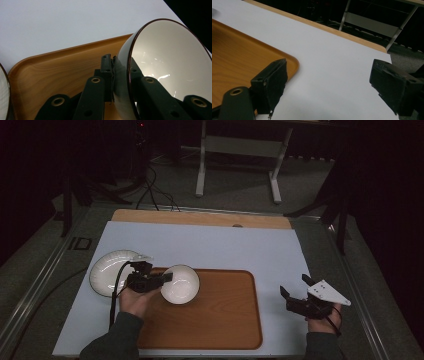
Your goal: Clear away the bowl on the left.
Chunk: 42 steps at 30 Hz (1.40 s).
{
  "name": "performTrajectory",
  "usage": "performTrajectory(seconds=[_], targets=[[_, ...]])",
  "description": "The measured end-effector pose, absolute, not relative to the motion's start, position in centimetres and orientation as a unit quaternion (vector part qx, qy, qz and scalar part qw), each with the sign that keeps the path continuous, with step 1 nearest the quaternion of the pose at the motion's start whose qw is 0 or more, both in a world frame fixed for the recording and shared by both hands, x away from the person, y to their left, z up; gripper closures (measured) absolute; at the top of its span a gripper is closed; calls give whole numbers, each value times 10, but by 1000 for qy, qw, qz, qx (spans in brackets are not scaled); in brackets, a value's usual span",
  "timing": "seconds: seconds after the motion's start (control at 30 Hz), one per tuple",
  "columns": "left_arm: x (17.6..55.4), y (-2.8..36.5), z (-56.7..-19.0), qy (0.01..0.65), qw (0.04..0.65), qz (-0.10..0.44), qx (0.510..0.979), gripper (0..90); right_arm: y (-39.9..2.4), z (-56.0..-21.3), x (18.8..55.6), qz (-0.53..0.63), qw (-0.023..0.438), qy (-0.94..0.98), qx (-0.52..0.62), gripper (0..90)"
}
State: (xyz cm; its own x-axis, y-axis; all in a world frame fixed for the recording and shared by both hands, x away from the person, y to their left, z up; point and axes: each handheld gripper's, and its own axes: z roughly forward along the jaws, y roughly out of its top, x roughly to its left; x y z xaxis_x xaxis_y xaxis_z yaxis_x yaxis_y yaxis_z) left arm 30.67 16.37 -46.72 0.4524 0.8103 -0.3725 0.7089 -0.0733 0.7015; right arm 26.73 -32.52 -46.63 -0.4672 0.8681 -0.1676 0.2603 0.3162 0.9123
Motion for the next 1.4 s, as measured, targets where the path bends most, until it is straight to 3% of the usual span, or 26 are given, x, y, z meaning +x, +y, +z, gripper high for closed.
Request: performTrajectory(seconds=[1.4], targets=[[308,132,-491,507,401,36,762,818,-325,-466,267,441,345,735,382,143]])
